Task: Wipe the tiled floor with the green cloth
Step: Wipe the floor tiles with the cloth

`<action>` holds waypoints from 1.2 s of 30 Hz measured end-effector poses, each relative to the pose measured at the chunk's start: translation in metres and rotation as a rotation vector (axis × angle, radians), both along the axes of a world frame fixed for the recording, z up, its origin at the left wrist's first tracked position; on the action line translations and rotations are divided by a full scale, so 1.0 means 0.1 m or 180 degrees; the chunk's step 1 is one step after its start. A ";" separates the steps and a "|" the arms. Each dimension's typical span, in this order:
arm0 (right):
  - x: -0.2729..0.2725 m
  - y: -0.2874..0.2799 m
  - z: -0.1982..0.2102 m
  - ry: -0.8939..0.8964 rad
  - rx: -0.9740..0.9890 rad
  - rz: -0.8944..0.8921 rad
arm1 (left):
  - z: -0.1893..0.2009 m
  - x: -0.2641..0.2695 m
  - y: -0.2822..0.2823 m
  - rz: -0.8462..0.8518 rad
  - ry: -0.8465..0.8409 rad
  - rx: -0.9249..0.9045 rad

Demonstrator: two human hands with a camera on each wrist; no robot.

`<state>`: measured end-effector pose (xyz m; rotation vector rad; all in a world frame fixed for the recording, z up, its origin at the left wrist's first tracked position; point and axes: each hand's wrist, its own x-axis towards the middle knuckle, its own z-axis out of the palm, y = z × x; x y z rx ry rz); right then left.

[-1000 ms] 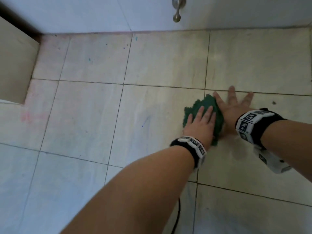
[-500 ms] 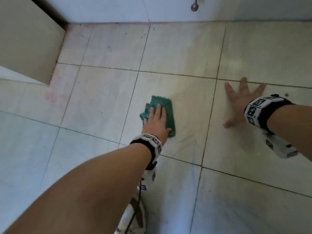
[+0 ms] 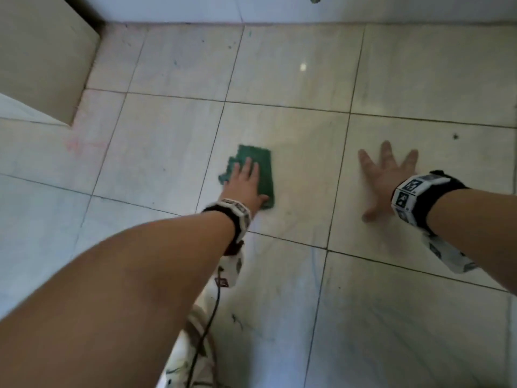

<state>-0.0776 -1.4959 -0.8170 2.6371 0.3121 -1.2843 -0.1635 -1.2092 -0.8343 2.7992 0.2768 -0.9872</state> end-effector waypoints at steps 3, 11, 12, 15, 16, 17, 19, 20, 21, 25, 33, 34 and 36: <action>-0.10 0.04 -0.01 0.0028 -0.0028 0.0039 | 0.01 -0.21 0.79 0.0377 0.0163 0.0311; -0.24 0.02 0.00 -0.0095 0.0073 -0.0087 | 0.00 -0.18 -0.27 -0.0702 0.0072 -0.0041; -0.24 0.03 0.00 -0.0099 0.0063 -0.0105 | 0.01 -0.23 -0.65 -0.1009 0.0144 -0.0192; -0.25 0.00 0.00 -0.0101 -0.0031 -0.0016 | 0.00 -0.50 -1.68 -0.1591 0.0307 -0.0518; -0.25 -0.02 -0.01 -0.0087 -0.0063 0.0007 | -0.01 -0.56 -1.84 -0.1585 0.0314 -0.0545; -0.25 -0.04 -0.02 -0.0090 -0.0080 0.0031 | -0.01 -0.58 -1.89 -0.1542 0.0293 -0.0552; -0.27 -0.07 -0.02 -0.0124 -0.0036 0.0010 | 0.00 -0.56 -1.74 -0.1530 0.0255 -0.0562; -0.27 -0.08 -0.04 -0.0136 -0.0006 0.0005 | 0.00 -0.54 -1.58 -0.1506 0.0229 -0.0564; -0.27 -0.08 -0.04 -0.0130 0.0024 0.0007 | 0.00 -0.53 -1.40 -0.1428 0.0199 -0.0569; -0.27 -0.08 0.01 -0.0093 0.0126 -0.0063 | -0.04 -0.48 -0.37 -0.0667 0.0002 -0.0270; -0.26 -0.06 0.03 -0.0064 0.0008 0.0011 | -0.04 -0.76 0.64 0.0436 0.0124 0.0261; -0.25 -0.05 0.02 -0.0066 0.0007 0.0012 | -0.03 -0.74 0.48 0.0275 0.0142 0.0223; -0.25 -0.05 0.01 -0.0099 0.0006 0.0053 | 0.00 -0.70 0.05 -0.0238 0.0146 0.0125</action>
